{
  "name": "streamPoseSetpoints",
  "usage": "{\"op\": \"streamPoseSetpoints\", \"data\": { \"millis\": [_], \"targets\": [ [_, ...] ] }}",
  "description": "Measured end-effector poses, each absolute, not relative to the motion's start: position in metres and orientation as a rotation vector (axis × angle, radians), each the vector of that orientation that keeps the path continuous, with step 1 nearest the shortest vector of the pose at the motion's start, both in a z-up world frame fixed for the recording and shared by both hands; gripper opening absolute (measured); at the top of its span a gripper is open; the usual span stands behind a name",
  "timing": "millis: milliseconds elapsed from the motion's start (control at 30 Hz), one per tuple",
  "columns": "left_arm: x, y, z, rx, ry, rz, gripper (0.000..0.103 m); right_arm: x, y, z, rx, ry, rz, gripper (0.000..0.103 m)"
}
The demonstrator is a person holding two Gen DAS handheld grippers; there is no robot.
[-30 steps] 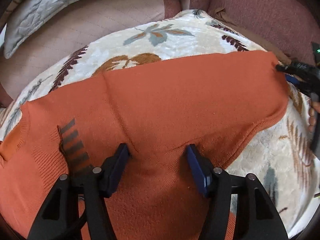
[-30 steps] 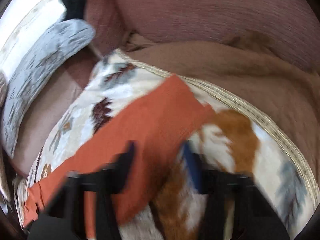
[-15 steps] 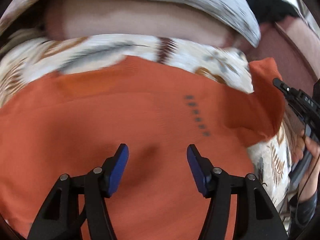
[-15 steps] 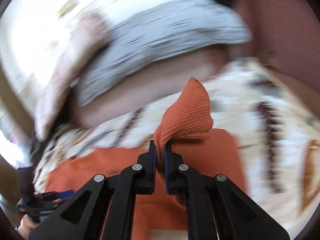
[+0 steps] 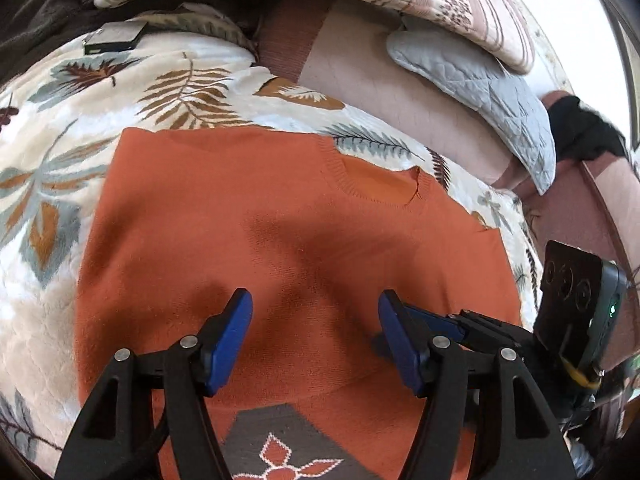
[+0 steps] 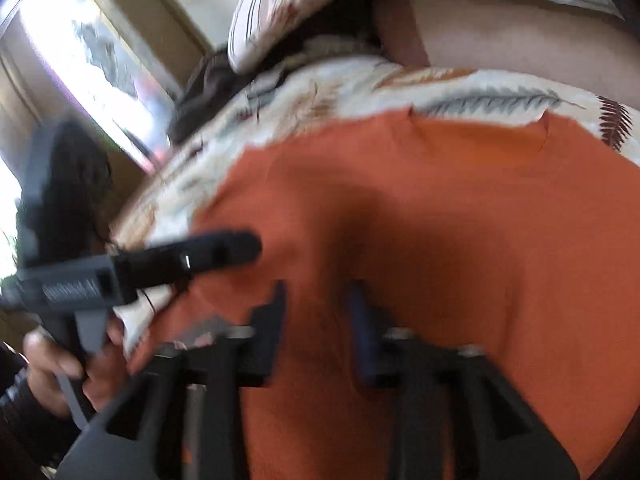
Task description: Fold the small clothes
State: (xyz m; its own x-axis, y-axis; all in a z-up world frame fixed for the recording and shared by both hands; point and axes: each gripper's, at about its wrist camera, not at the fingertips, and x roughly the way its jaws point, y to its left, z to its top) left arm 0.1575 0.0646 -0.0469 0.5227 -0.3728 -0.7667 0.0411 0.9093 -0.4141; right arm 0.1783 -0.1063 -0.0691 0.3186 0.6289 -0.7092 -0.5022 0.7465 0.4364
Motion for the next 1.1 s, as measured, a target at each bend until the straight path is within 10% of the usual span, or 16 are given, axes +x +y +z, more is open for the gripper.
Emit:
{"op": "streamPoseSetpoints", "data": {
  "millis": [533, 600, 667, 767, 867, 1100],
  "targets": [
    [0.184, 0.017, -0.078, -0.061, 1.097, -0.205, 0.058, 0.178, -0.345, -0.038, 0.312, 0.912, -0.027, 0.058],
    [0.182, 0.004, -0.078, 0.036, 1.045, -0.195, 0.047, 0.182, -0.356, -0.049, 0.363, 0.942, -0.037, 0.058],
    [0.182, 0.003, -0.072, 0.009, 1.029, -0.208, 0.007, 0.186, -0.360, -0.059, 0.372, 0.978, -0.056, 0.058],
    [0.177, 0.011, -0.058, -0.043, 0.974, -0.208, 0.006, 0.195, -0.366, -0.074, 0.365, 1.036, -0.065, 0.058],
    [0.170, 0.019, -0.035, -0.073, 0.899, -0.200, 0.006, 0.199, -0.369, -0.085, 0.432, 1.049, -0.016, 0.030],
    [0.157, 0.058, -0.023, -0.063, 0.924, -0.074, 0.006, 0.194, -0.337, -0.052, 0.336, 0.922, 0.076, 0.023]
  ]
}}
